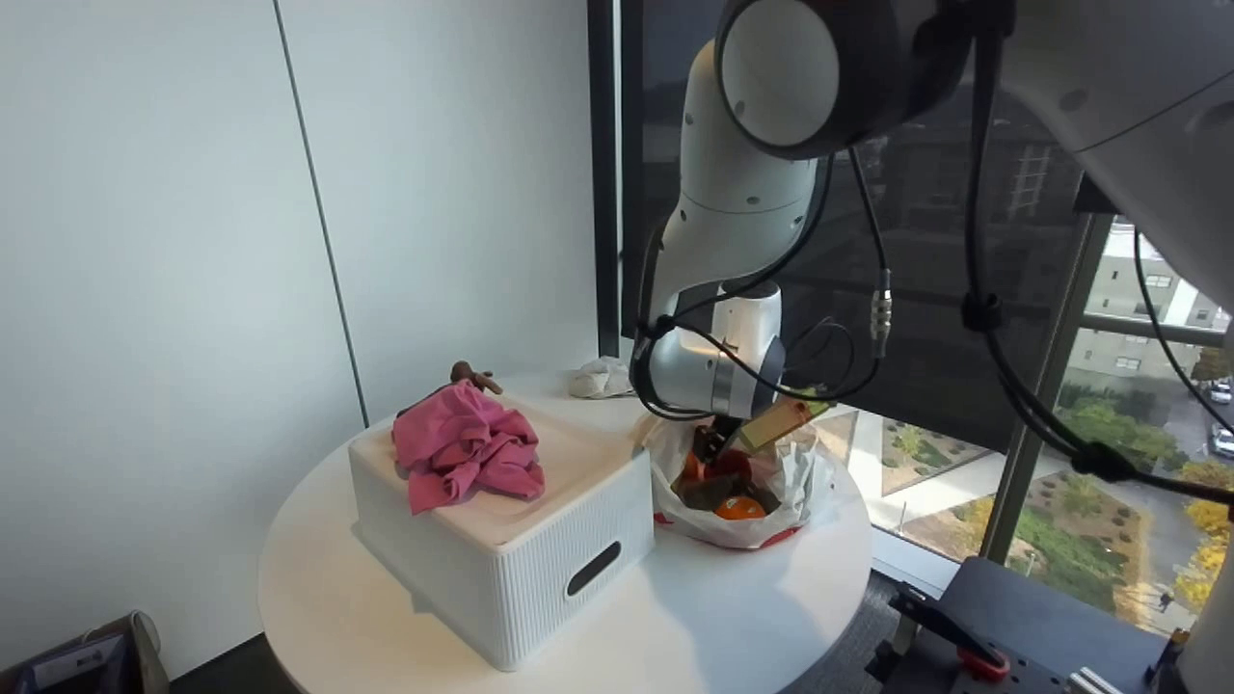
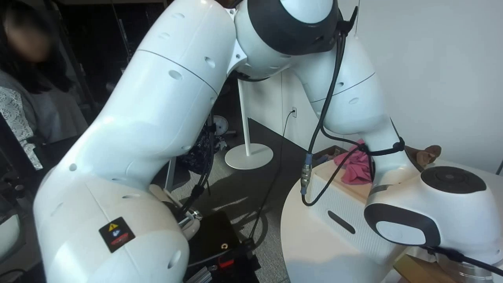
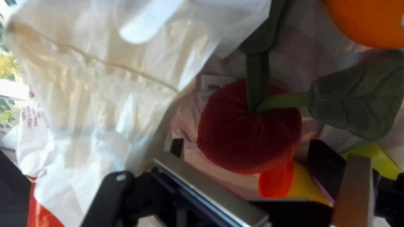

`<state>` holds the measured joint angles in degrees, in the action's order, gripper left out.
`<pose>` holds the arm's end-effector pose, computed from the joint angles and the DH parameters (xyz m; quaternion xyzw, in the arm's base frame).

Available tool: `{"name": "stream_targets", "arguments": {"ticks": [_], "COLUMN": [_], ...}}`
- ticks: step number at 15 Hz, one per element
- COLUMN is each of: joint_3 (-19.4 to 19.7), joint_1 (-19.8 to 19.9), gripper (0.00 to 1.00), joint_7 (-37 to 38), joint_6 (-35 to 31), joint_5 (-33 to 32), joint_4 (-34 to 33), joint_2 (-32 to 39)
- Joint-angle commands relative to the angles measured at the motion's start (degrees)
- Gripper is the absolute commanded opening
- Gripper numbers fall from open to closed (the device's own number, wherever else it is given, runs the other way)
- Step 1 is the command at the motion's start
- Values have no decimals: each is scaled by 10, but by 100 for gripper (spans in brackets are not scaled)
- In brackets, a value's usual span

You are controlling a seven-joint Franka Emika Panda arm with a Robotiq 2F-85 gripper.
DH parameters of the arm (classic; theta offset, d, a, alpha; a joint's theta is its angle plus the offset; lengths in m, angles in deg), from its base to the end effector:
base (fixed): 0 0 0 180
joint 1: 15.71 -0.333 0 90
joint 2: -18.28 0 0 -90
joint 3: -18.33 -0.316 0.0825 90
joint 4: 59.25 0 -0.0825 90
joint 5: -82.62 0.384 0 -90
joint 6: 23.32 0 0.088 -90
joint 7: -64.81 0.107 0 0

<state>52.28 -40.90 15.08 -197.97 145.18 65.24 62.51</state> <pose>0.5169 -0.1660 0.1294 0.9768 -0.0842 0.1353 0.1433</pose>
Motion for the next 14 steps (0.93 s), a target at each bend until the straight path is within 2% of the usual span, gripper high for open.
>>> {"name": "stream_targets", "arguments": {"ticks": [1,4,5,7,11,12,13,14], "joint_3": [59,87,42,36,-10,-21,-31,-39], "joint_1": [-42,-56,-5,9,76,91,105,116], "gripper": [100,100,100,100,100,99,80,74], "joint_7": [91,152,217,292,448,471,494,510], "joint_6": [65,123,97,105,110,110,112,114], "joint_5": [-45,-80,-174,-262,-460,-492,-520,-545], "joint_4": [-33,-49,-42,-46,-59,-63,-68,-69], "joint_2": [47,67,36,33,15,14,13,8]}}
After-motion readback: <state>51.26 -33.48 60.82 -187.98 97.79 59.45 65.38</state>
